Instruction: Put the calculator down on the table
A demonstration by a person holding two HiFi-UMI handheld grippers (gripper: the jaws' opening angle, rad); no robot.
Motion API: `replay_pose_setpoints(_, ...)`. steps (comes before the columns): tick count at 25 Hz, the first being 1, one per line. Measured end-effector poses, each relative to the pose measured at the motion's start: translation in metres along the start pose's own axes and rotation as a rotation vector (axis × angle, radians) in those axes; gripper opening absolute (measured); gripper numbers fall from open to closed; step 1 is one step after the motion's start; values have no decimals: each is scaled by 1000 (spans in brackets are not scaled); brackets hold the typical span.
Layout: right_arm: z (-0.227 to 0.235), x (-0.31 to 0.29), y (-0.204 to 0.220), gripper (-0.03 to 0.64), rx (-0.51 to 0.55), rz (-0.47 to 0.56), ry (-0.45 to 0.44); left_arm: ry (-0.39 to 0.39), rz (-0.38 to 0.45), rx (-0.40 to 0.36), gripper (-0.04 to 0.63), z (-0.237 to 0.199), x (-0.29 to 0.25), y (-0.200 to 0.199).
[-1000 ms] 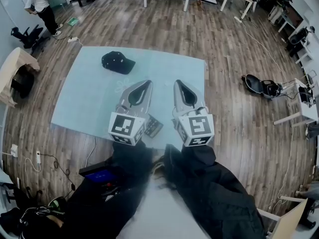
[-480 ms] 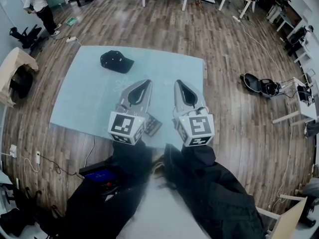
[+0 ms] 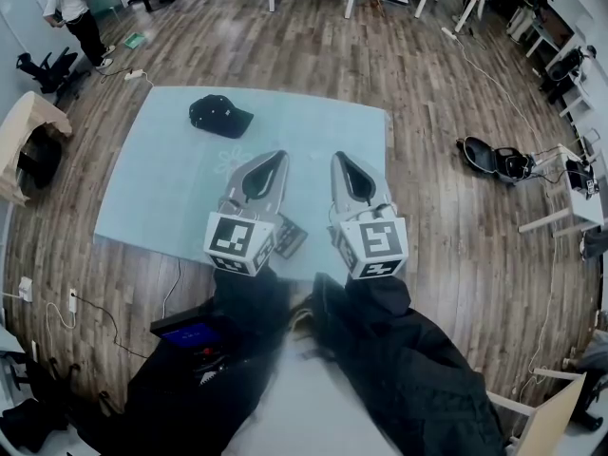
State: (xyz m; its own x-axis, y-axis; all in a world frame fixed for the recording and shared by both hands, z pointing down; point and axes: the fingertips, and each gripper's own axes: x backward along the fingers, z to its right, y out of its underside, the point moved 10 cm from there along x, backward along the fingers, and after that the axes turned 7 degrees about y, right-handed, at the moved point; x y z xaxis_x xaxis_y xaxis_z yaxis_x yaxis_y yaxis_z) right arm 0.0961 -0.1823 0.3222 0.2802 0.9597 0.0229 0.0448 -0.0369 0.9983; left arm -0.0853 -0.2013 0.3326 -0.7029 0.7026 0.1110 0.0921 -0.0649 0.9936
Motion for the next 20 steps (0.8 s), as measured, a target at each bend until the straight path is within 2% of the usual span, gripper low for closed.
replay_pose_setpoints(20, -1, 1, 5, -2, 10, -16, -7, -4, -13, 12, 2, 1, 1, 3)
